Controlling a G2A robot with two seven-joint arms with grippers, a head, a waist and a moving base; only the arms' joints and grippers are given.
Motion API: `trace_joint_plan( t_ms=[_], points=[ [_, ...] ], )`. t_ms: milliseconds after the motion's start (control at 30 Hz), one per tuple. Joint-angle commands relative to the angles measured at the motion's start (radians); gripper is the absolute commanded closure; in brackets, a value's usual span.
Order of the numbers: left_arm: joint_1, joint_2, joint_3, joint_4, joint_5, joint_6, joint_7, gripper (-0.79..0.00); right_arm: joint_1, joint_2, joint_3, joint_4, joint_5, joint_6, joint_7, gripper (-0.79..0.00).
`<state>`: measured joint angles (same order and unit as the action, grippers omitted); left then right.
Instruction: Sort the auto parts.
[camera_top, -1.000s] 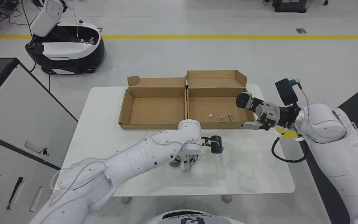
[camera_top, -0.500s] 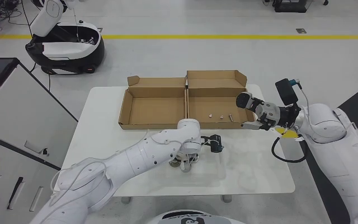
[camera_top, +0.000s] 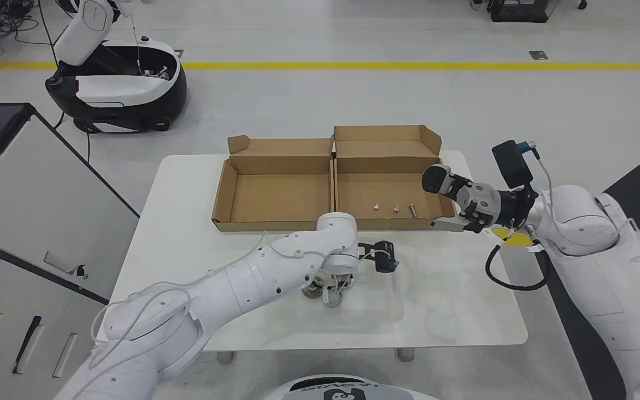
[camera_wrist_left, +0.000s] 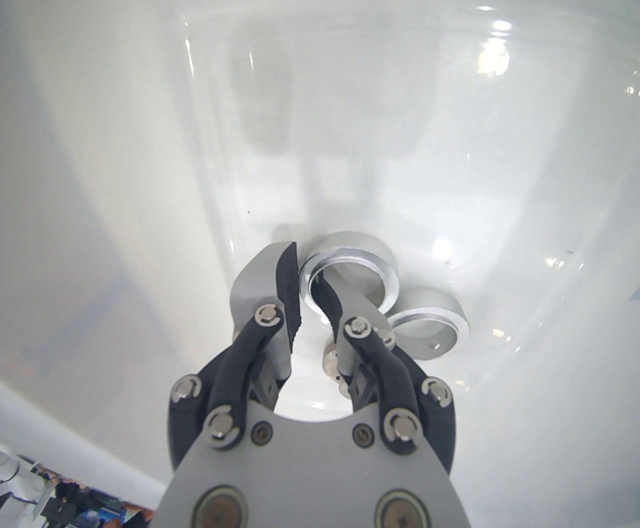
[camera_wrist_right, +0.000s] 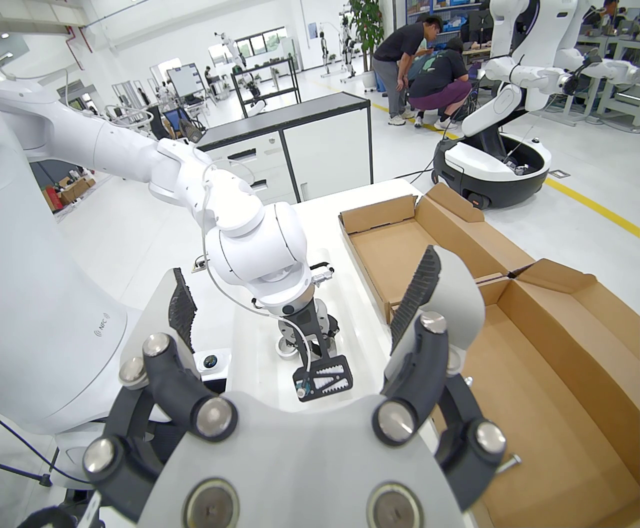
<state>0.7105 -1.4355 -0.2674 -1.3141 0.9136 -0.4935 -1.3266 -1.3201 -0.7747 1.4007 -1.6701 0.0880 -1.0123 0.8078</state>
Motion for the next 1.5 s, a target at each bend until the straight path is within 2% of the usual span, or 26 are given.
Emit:
trace_joint_plan(
  t_ms=[0, 200, 400, 600, 867, 1033, 1167, 1300, 1367, 1467],
  points=[
    [-0.004, -0.003, 0.005, 0.006, -0.004, 0.001, -0.001, 0.0, 0.0, 0.0, 0.0, 0.0, 0.0, 0.0, 0.0, -0.785],
    [-0.016, 0.005, -0.006, -0.018, -0.02, 0.007, -0.007, 0.0, 0.0, 0.0, 0.0, 0.0, 0.0, 0.0, 0.0, -0.785],
    [-0.005, 0.053, -0.055, -0.122, -0.014, 0.03, -0.031, 0.0, 0.0, 0.0, 0.0, 0.0, 0.0, 0.0, 0.0, -0.785],
    [0.04, 0.144, -0.145, -0.286, 0.003, 0.051, -0.051, 0.0, 0.0, 0.0, 0.0, 0.0, 0.0, 0.0, 0.0, -0.785],
    [0.179, 0.303, -0.3, -0.491, 0.06, 0.003, -0.004, 0.0, 0.0, 0.0, 0.0, 0.0, 0.0, 0.0, 0.0, -0.785],
    [0.281, 0.393, -0.485, -0.588, -0.001, -0.102, 0.102, 0.0, 0.0, 0.0, 0.0, 0.0, 0.0, 0.0, 0.0, -0.785],
    [0.375, 0.453, -0.681, -0.623, -0.108, -0.25, 0.25, 0.0, 0.0, 0.0, 0.0, 0.0, 0.0, 0.0, 0.0, -0.785],
    [0.451, 0.497, -0.847, -0.612, -0.229, -0.42, 0.42, 0.0, 0.0, 0.0, 0.0, 0.0, 0.0, 0.0, 0.0, -0.785],
    [0.48, 0.514, -0.899, -0.613, -0.265, -0.498, 0.498, 0.0, 0.0, 0.0, 0.0, 0.0, 0.0, 0.0, 0.0, -0.785],
    [0.507, 0.536, -0.939, -0.637, -0.325, -0.519, 0.553, 0.0, 0.0, 0.0, 0.0, 0.0, 0.0, 0.0, 0.0, -0.785]
  ],
)
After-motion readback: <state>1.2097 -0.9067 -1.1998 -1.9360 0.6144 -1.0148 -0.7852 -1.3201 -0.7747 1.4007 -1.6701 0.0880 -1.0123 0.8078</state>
